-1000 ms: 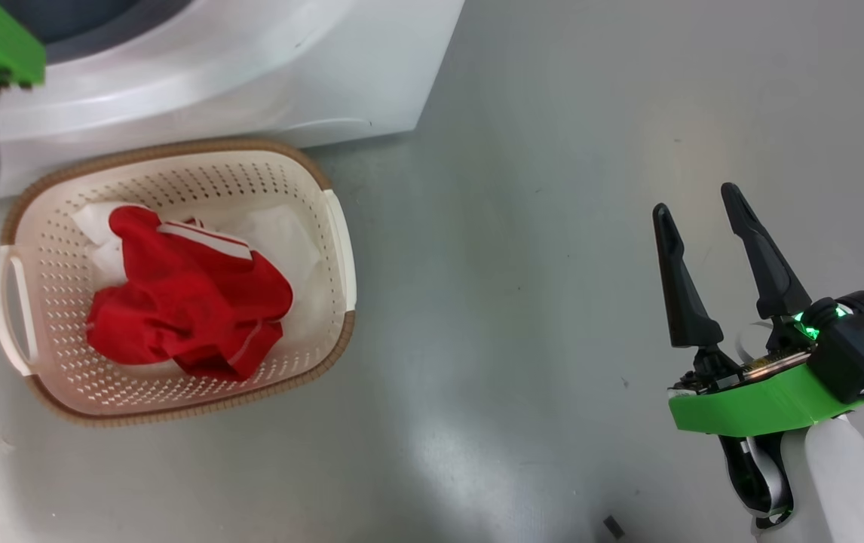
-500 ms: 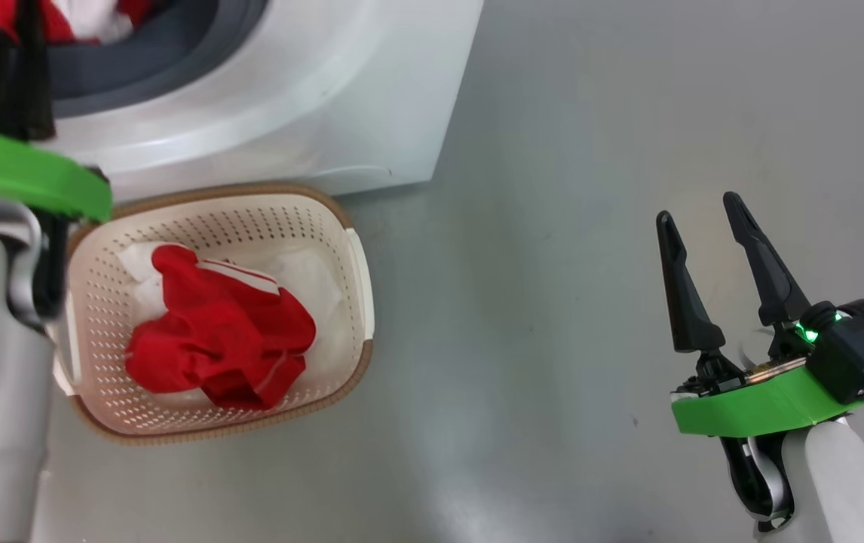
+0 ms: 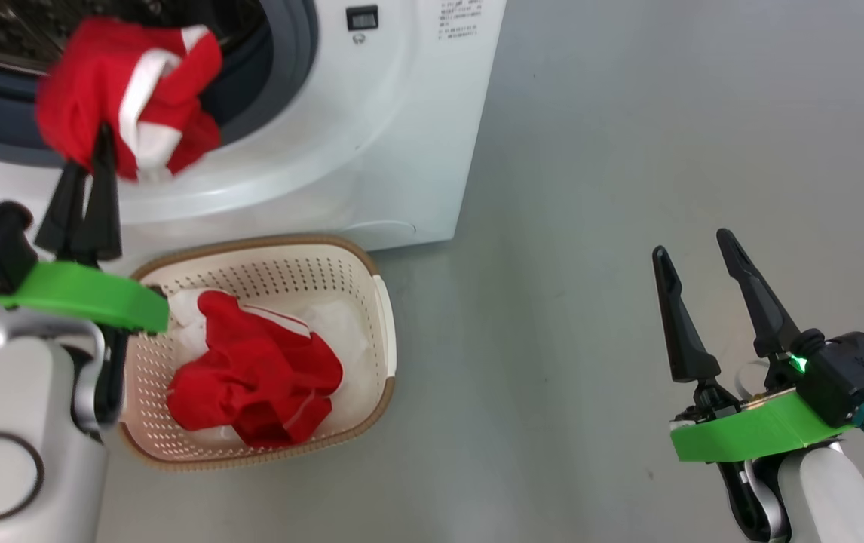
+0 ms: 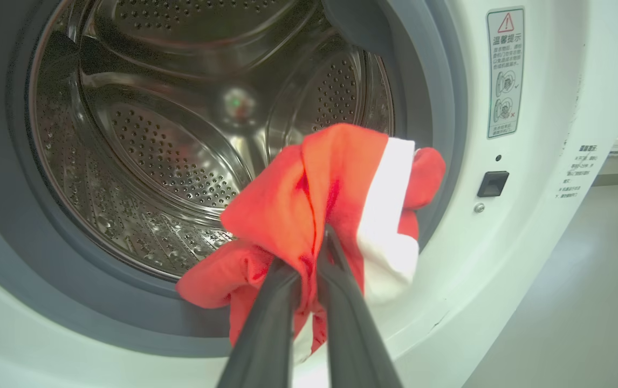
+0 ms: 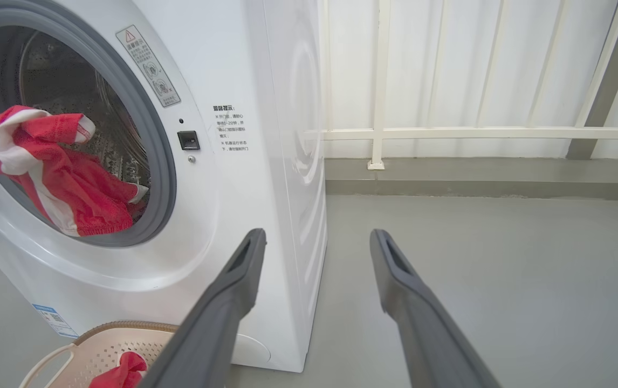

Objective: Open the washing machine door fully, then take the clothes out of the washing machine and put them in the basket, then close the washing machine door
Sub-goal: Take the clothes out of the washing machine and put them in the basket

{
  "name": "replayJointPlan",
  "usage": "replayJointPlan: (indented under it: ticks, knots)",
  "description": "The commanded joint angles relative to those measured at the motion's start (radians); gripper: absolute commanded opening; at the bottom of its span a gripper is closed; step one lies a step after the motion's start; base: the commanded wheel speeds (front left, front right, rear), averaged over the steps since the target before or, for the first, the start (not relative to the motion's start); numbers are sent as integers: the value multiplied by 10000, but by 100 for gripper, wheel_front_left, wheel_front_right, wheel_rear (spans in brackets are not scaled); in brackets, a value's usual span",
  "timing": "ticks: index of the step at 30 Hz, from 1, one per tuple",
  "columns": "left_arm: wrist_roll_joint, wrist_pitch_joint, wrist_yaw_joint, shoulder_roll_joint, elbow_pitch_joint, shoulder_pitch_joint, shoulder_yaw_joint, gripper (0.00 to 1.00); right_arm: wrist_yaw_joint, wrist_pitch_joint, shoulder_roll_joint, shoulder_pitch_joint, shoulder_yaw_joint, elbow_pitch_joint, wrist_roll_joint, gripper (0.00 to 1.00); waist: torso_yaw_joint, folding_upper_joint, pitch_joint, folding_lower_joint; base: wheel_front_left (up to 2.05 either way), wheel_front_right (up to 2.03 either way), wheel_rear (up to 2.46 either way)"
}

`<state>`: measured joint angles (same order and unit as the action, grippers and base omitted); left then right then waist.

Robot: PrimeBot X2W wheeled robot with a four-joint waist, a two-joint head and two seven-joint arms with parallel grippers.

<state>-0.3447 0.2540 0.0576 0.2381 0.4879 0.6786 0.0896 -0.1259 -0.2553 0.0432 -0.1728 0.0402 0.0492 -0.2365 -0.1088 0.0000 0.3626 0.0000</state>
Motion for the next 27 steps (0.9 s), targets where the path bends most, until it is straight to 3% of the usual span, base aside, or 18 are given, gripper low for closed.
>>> replayJointPlan:
  ticks: [1,17,22,27]
  knots:
    - [67,78,-122,336,-422,-310,-332,0,-48,-65,70,131,166,-195,24,100,91,0,-366,0,0,0,0]
    - [-182,-566,-328,107,-1734,-2219,-24,0,-48,-65,70,162,114,-232,16,100,292,0,-792,0,0,0,0]
    - [-381,-650,-283,-164,-1225,-2415,129,0,-48,-65,70,119,161,-289,22,100,346,0,-639,0,0,0,0]
    - [-542,-630,-53,-466,225,-2101,374,0,-48,-65,70,-44,224,-324,80,100,356,0,-287,0,0,0,0]
